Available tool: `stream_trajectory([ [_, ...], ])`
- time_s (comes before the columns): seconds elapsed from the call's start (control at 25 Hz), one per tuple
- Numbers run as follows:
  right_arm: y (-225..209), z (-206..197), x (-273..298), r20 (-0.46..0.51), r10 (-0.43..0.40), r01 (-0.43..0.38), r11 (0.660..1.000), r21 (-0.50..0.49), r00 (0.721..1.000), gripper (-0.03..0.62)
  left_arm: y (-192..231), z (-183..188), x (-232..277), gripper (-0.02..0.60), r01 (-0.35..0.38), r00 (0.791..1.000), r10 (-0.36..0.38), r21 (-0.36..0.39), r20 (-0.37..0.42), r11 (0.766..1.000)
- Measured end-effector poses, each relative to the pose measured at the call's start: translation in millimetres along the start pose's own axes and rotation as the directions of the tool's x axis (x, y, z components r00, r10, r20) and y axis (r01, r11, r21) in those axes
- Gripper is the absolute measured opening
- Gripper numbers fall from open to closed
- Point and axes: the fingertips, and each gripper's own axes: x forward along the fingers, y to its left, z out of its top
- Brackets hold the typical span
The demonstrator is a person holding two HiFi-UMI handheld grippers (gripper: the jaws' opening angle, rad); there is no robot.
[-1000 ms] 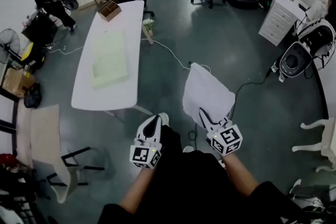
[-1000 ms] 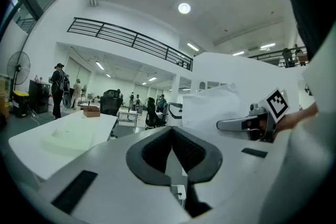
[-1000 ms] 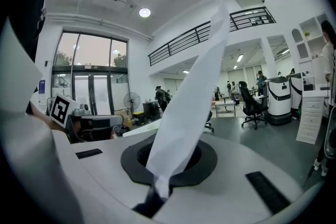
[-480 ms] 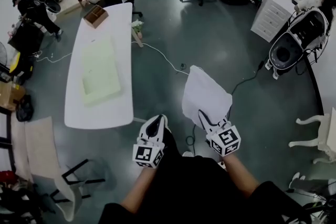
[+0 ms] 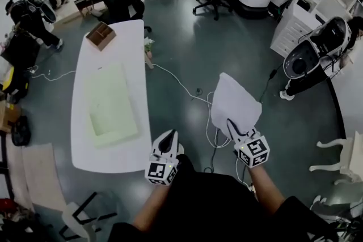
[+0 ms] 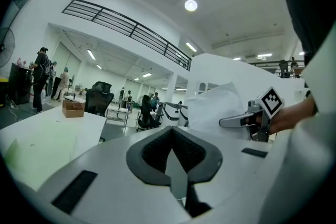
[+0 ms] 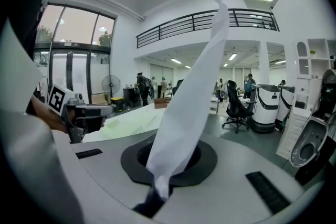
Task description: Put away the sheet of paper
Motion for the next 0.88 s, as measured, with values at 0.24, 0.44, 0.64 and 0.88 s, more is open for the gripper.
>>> stream_trajectory([
  [0.24,-17,34,67,-0.012,-0.027,0.027,1.0,0.009,1.0,-0.002,62,48,48,0.004,-0.002,0.998,0.0,0.039,0.056,0.999],
  [0.44,-17,55,118,-0.012,-0.037,0.038,0.999,0.024,0.999,-0.002,120,52,72,0.003,-0.014,1.0,0.014,0.041,0.023,0.999],
  [0.64,-11,85,176,0.013,-0.037,0.036,0.999,0.025,0.999,-0.002,161,58,87,0.005,-0.011,1.0,0.011,0.035,0.009,0.999],
  [0.88,31,89,229,-0.004,0.048,-0.048,0.999,0.002,0.999,-0.002,212,56,83,0.005,-0.059,0.998,0.059,-0.005,0.013,0.998],
])
